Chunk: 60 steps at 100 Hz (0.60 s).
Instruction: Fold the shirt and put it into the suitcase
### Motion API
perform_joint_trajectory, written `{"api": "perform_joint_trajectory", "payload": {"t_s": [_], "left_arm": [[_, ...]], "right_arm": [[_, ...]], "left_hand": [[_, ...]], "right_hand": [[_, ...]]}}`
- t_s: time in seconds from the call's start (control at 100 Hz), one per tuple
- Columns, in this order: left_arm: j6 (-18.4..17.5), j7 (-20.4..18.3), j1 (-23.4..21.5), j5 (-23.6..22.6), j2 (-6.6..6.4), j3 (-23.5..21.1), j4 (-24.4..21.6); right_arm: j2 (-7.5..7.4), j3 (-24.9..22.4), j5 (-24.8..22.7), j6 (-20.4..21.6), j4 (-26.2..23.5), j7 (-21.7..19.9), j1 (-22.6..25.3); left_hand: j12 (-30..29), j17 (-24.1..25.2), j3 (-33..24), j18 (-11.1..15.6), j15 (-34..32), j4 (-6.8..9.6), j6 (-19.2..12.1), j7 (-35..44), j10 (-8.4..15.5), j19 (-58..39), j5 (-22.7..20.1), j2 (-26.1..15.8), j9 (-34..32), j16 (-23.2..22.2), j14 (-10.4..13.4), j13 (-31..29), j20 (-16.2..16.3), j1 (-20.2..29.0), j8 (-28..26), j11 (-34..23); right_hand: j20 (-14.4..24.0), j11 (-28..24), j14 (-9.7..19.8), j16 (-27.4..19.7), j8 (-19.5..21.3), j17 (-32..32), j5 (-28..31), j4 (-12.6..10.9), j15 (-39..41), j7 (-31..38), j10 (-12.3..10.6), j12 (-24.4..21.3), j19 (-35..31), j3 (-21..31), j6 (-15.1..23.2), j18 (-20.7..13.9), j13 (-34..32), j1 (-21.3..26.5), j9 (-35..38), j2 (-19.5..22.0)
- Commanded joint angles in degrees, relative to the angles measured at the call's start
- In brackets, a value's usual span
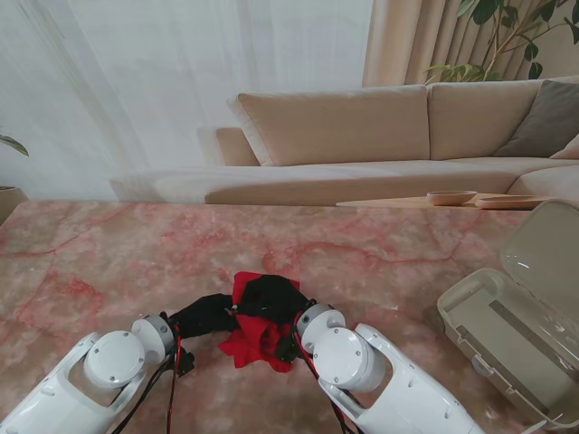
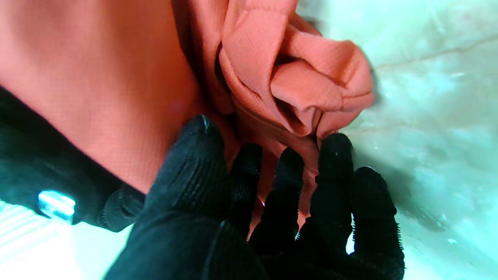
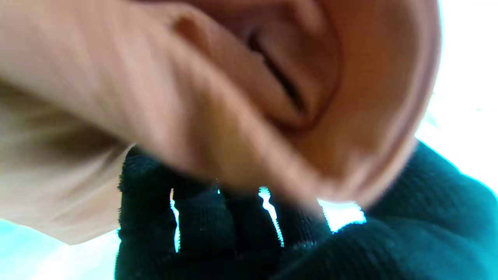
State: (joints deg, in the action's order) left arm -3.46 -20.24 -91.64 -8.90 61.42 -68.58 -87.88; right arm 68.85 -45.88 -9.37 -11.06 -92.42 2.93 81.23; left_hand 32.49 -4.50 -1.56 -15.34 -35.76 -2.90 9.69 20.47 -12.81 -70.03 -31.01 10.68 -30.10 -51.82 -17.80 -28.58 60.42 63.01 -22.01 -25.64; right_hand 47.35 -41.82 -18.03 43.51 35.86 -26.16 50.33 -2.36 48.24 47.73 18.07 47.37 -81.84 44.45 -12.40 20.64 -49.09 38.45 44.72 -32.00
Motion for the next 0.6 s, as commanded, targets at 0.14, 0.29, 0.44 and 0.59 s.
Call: {"api": "perform_joint_trajectory", "payload": {"t_s": [0.14, 0.29, 0.44, 0.59], "left_arm": [[0.73, -0.2, -1.91, -0.64, -0.35, -1.41, -0.77], [1.08, -0.17, -2.94, -1.37, -0.44, -2.98, -2.18], [1.78, 0.39, -3.95, -2.27, -0.38, -4.58, -3.39], [2.27, 0.81, -4.9, -3.35, -0.37, -6.3, -4.55]], "right_arm": [[0.56, -1.19, 0.51, -1.17, -0.91, 0.98, 1.43], [0.56, -1.9, 0.46, -1.39, -1.57, 1.42, 2.02], [0.91, -2.19, 1.17, -1.3, -1.88, 2.52, 2.52], [0.84, -2.81, 0.69, -1.04, -2.98, 3.13, 3.35]], "left_hand": [[-0.09, 0.63, 2.31, -4.78, 3.91, 1.08, -0.31, 0.02, -0.23, 4.16, -0.3, -2.89, 1.29, 2.3, -1.74, 1.97, -0.71, 3.07, -0.69, 0.57], [-0.1, 0.62, 2.32, -4.77, 3.94, 0.96, -0.37, 0.17, -0.15, 4.19, -0.37, -3.0, 1.18, 2.4, -1.73, 1.93, -0.78, 3.32, -1.03, 0.57], [-0.13, 0.61, 2.39, -4.68, 3.98, 0.91, -0.31, 0.14, -0.31, 4.33, -0.51, -3.03, 1.06, 2.49, -1.82, 1.93, -0.92, 3.26, -1.34, 0.6], [-0.16, 0.64, 2.41, -4.66, 3.98, 0.9, -0.29, -0.01, -0.34, 4.44, -0.7, -2.96, 0.99, 2.55, -1.94, 1.91, -1.03, 3.25, -1.48, 0.68]], "right_hand": [[-0.62, 2.03, -0.99, -2.05, 1.79, 1.34, 1.65, 2.92, -3.01, -4.87, 0.38, -2.33, 1.3, -2.89, 0.71, 0.8, 1.94, -2.97, -1.36, 2.72], [-0.67, 2.33, -0.94, -2.35, 2.16, 1.46, 1.98, 2.85, -3.58, -5.53, 0.4, -2.7, 1.49, -3.41, 0.62, 0.88, 1.92, -2.95, -1.23, 3.12], [-0.79, 2.53, -1.14, -2.63, 2.42, 1.7, 2.0, 2.76, -4.12, -5.93, 0.43, -3.0, 1.9, -3.52, 0.48, 1.14, 1.99, -2.65, -1.25, 3.26], [-0.8, 2.67, -1.14, -2.87, 2.59, 1.68, 1.95, 2.73, -4.54, -6.1, 0.47, -3.27, 1.98, -3.47, 0.54, 1.22, 1.98, -2.48, -1.21, 3.25]]}}
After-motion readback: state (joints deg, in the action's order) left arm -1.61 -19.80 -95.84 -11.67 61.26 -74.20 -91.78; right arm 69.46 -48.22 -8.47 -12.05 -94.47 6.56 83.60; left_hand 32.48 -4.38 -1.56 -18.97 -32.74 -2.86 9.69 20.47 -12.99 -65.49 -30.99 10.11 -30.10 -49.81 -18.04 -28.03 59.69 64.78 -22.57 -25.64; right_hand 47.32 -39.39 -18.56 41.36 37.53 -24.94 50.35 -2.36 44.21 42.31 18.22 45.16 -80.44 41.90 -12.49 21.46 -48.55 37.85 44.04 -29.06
